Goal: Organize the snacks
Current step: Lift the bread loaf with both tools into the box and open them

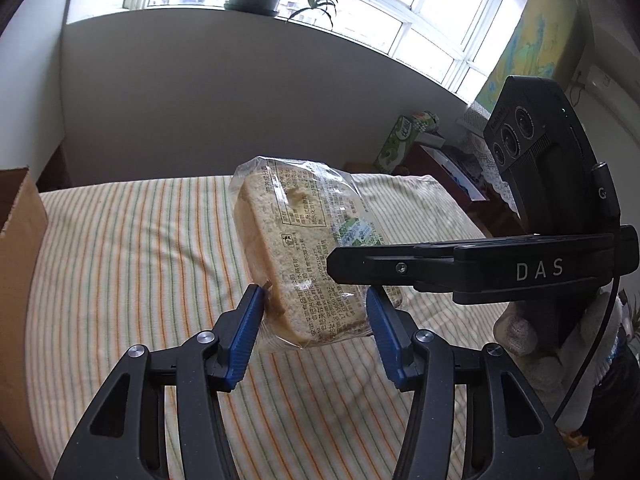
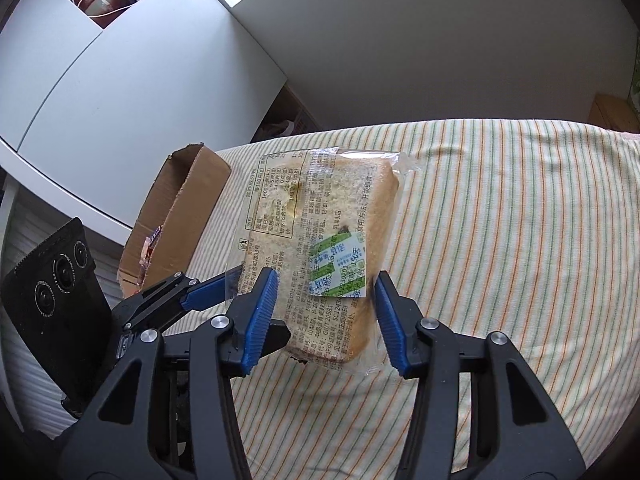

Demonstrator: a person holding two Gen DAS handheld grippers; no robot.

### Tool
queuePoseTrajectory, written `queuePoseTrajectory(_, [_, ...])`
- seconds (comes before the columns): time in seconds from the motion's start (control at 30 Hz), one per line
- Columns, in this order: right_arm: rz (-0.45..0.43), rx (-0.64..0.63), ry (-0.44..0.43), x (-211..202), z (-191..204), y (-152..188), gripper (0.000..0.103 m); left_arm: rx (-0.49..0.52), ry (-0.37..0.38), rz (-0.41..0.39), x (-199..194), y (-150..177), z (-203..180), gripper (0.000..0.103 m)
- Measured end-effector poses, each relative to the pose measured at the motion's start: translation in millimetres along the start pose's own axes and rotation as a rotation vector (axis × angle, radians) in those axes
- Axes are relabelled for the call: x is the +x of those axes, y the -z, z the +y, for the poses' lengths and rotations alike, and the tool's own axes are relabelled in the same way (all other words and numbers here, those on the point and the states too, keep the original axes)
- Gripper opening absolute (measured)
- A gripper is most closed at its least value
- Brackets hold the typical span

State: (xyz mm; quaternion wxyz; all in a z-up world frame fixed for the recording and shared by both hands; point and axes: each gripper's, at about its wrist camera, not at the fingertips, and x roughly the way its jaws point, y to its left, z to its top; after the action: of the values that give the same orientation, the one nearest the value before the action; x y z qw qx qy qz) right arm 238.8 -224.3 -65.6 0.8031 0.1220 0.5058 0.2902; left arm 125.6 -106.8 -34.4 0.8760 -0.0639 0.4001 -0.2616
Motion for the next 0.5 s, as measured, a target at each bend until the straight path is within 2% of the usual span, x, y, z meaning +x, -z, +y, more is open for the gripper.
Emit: queuePoseTrajectory(0.5, [-0.012,-0.164,-0.038,2.3,89.5,-16.1,0.052,-0.038,-0.073,-0.155,-82.7,8.8,36.3,0.052])
